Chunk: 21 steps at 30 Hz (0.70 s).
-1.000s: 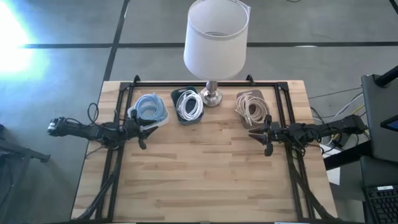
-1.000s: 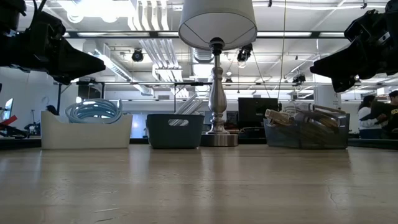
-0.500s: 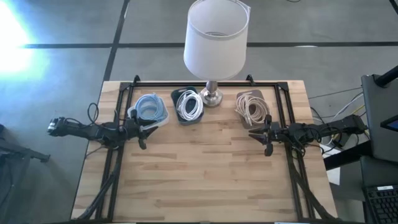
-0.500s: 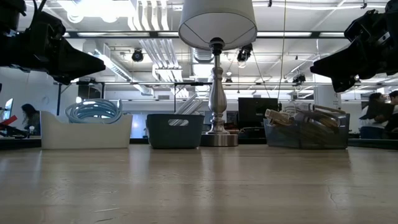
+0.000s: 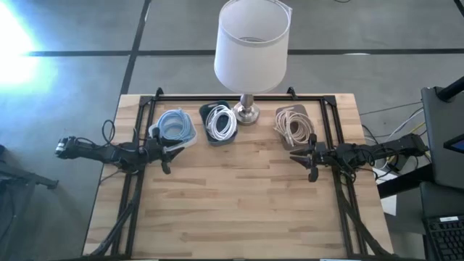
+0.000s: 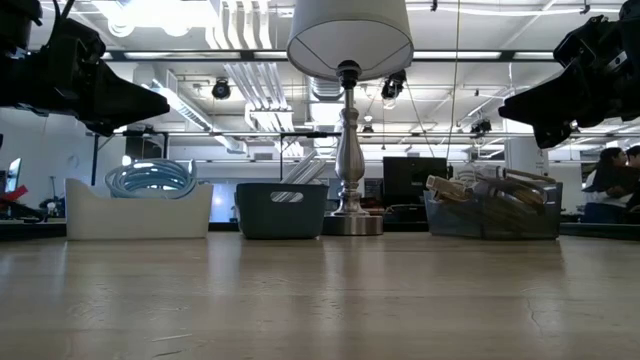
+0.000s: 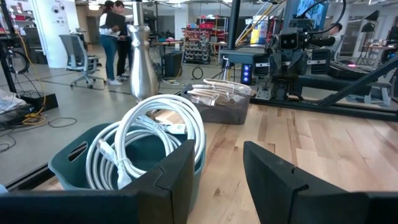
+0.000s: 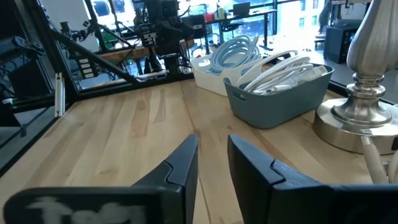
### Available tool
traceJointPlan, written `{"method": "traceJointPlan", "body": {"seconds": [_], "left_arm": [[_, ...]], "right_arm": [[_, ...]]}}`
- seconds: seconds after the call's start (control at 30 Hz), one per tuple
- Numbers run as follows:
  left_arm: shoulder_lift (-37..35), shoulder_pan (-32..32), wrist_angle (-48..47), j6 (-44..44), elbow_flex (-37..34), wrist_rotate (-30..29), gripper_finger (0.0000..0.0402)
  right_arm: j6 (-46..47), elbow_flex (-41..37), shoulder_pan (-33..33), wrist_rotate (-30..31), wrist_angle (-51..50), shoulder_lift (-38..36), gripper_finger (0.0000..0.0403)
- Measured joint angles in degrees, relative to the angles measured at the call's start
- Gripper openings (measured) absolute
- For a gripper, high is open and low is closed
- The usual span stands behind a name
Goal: Pick & Place USB Port
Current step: Return to Home Position
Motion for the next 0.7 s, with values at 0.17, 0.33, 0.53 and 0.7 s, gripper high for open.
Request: {"method": "traceJointPlan", "body": {"seconds": [0.17,0.33,0.53,0.7], "left_arm": [[0.0,0.0,0.0,0.0,0.0,0.0,0.0142],[0.0,0.0,0.0,0.0,0.0,0.0,0.0142],[0.0,0.0,0.0,0.0,0.0,0.0,0.0142],[0.0,0.0,0.0,0.0,0.0,0.0,0.0142]], "right_arm": [[0.0,0.0,0.0,0.0,0.0,0.0,0.0072],[0.0,0.0,0.0,0.0,0.0,0.0,0.0068],[0.0,0.0,0.0,0.0,0.0,0.0,0.0078],[0.0,0.0,0.0,0.0,0.0,0.0,0.0085]]}}
